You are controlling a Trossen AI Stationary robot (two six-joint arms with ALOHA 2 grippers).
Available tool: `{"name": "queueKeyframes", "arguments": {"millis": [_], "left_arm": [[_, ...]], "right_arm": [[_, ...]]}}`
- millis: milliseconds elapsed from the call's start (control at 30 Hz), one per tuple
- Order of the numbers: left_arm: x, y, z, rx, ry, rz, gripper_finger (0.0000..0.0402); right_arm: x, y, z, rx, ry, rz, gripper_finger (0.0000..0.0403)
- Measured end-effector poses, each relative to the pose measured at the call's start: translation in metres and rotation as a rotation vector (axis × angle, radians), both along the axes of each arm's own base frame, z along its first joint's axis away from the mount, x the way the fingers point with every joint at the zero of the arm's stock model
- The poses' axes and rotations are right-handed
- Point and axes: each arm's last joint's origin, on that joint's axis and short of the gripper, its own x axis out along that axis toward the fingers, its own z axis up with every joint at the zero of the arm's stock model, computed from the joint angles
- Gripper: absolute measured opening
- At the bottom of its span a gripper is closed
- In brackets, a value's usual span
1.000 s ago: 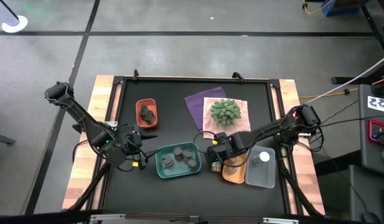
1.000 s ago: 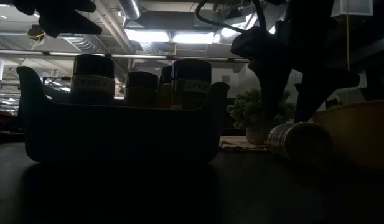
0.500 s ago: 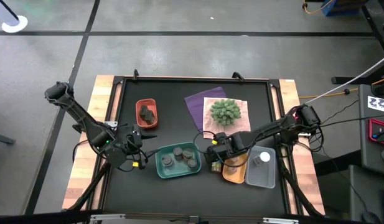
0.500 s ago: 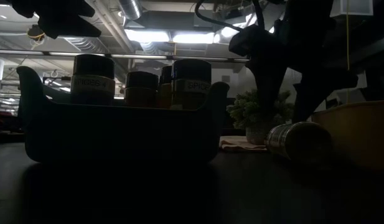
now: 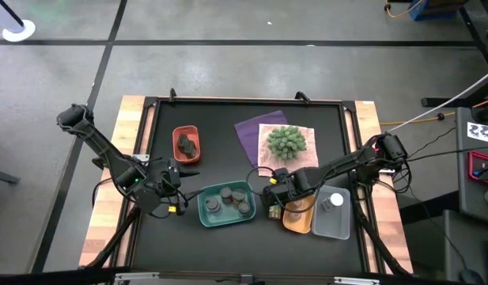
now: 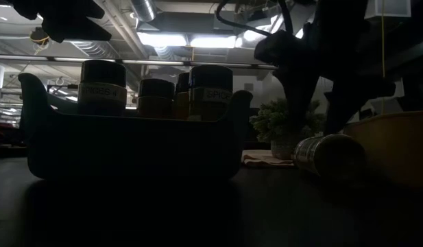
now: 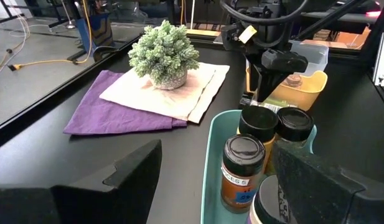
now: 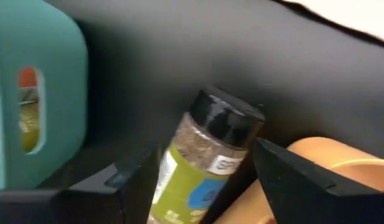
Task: Sort spices by type
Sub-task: Put the green seasoning bottle into the blue bin
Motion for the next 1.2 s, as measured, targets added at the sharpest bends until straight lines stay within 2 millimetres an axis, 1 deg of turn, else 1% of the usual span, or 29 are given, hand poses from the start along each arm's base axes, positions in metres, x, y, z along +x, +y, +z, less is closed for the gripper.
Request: {"name": "queueKeyframes", "arguments": {"millis": [133, 333, 600, 767, 1200], "left_arm": [[0.0, 0.0, 0.0, 0.0, 0.0, 0.0, 0.0287], [0.0, 0.0, 0.0, 0.0, 0.0, 0.0, 0.0287], [0.0, 0.0, 0.0, -0.002, 0.001, 0.002, 0.0287], [0.0, 0.0, -0.001, -0.014, 0.0, 0.007, 0.0287], [-0.001, 0.001, -0.002, -0.018, 0.009, 0.014, 0.0287]], "right_arm": [[-0.003, -0.001, -0.001, -0.01, 0.029, 0.0, 0.0253], [-0.002, -0.001, 0.0, -0.017, 0.014, -0.003, 0.0253], [0.005, 0.002, -0.016, -0.011, 0.038, 0.013, 0.0253], [0.008, 0.003, -0.021, -0.003, 0.035, 0.03, 0.0253], [0.009, 0.005, -0.022, 0.052, 0.046, 0.077, 0.0253]]}}
